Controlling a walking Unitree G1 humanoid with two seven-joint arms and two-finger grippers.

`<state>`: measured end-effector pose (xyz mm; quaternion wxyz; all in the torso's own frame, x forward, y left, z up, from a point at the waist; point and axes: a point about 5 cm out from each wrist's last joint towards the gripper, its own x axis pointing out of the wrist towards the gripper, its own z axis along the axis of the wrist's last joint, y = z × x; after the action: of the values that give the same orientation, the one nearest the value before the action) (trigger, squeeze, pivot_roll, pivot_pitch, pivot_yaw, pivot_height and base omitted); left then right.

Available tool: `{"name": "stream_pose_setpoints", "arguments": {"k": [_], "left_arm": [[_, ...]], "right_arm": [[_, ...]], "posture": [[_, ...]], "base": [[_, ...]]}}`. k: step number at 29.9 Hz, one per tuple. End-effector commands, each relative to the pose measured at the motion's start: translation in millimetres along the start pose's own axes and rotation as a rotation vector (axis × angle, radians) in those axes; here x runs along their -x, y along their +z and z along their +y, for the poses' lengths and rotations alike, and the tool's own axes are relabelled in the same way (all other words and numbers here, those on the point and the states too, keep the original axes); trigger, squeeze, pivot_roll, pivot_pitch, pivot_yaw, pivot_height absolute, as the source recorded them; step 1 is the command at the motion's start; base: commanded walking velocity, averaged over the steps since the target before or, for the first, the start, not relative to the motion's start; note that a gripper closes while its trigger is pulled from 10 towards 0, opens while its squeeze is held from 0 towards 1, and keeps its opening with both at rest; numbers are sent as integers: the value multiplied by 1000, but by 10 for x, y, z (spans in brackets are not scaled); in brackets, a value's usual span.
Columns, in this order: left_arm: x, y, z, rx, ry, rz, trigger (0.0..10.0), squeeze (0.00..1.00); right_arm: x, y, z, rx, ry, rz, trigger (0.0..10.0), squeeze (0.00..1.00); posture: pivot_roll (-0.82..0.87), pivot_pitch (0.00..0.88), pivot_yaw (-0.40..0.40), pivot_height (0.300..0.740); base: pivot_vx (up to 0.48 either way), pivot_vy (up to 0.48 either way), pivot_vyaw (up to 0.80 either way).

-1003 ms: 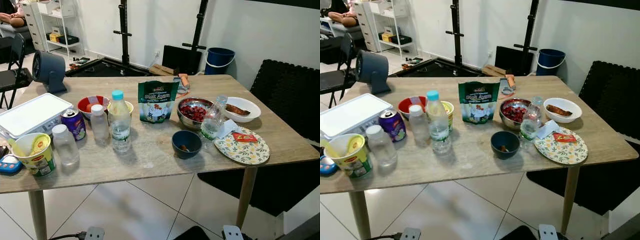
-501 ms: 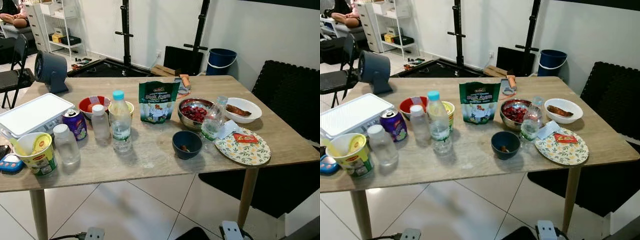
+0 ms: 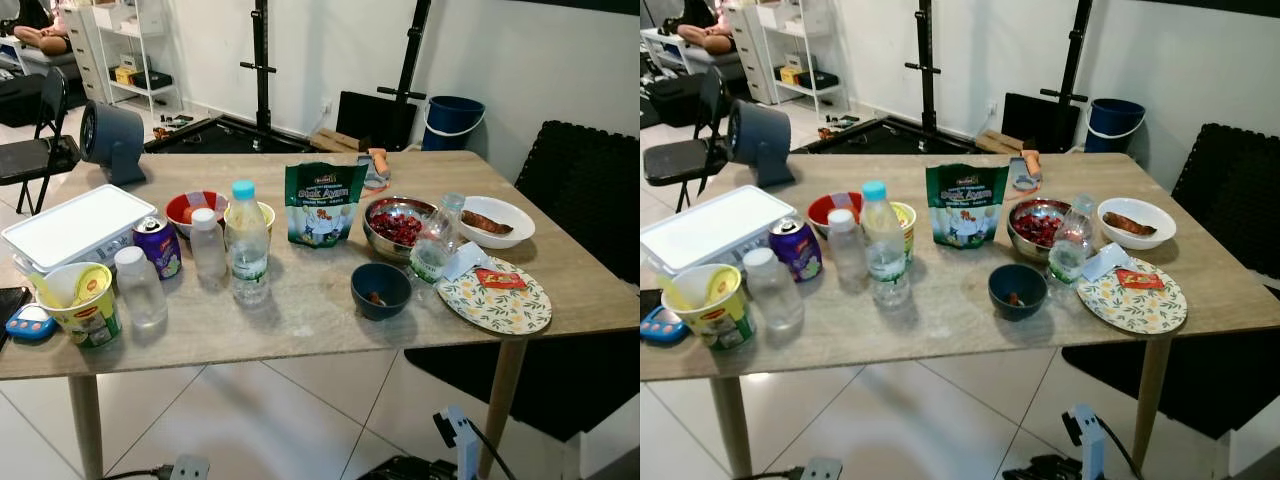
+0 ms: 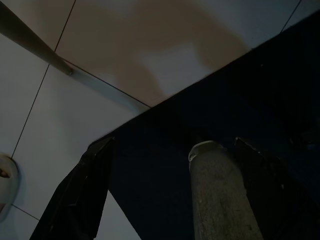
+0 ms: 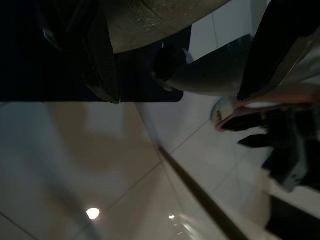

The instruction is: Restocking fridge

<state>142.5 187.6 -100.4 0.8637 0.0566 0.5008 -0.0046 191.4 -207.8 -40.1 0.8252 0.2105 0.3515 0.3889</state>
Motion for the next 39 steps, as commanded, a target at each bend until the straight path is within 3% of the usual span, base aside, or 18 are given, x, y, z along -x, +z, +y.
{"name": "stream_pose_setpoints", "arguments": {"k": [1,7,12,14,15,17,18,20,24,25,28,31,32,33,34,39], "left_arm": [[7,-40,38,-14,3,19,10000,0],[11,-57,41,-9,5,22,10000,0],[13,-66,44,-7,6,24,10000,0],[16,-72,63,-6,9,26,10000,0],[16,-72,63,-6,9,26,10000,0],[15,-68,72,-7,10,25,10000,0],[15,-68,72,-7,10,25,10000,0],[15,-65,72,-8,9,25,10000,0],[15,-65,72,-7,8,25,10000,0],[16,-71,71,-8,7,27,10000,0],[16,-74,70,-8,7,28,10000,0],[17,-80,70,-8,8,31,10000,0],[17,-80,70,-8,8,31,10000,0],[17,-80,70,-8,8,31,10000,0],[17,-80,71,-7,8,31,10000,0],[17,-78,72,-6,9,29,10000,0]], "right_arm": [[27,66,12,42,64,34,10000,0],[125,135,-7,159,112,148,10000,0],[173,192,-5,188,142,155,10000,0],[261,432,65,247,247,94,10000,0],[261,432,65,247,247,94,10000,0],[331,749,185,318,334,-13,10000,0],[331,749,185,318,334,-13,10000,0],[376,984,292,374,385,-95,10000,0],[390,1054,325,393,398,-118,10000,0],[421,1208,395,419,424,-168,0,0],[432,1261,420,427,433,-185,0,0],[403,1427,437,492,357,-241,0,0],[373,1467,419,521,310,-253,706,0],[357,1493,415,538,279,-261,9333,0],[328,1528,387,551,224,-265,10000,0],[255,1590,315,593,82,-242,10000,0]], "posture": [[-59,1,-19,740],[-55,3,-18,740],[-55,3,-18,740],[-56,6,-15,740],[-56,6,-15,740],[-56,6,-15,740],[-56,6,-15,740],[-57,6,-14,740],[-57,6,-14,740],[-55,7,-14,740],[-55,7,-14,740],[-53,6,-15,740],[-53,6,-15,740],[-53,6,-15,740],[-53,6,-15,740],[-45,7,-15,740]], "base": [[0,0,0],[0,0,0],[0,0,0],[0,0,0],[0,0,0],[0,0,0],[0,0,0],[0,0,0],[0,0,0],[0,0,0],[0,0,0],[0,0,0],[0,0,0],[0,0,0],[0,0,0],[0,0,0]]}}
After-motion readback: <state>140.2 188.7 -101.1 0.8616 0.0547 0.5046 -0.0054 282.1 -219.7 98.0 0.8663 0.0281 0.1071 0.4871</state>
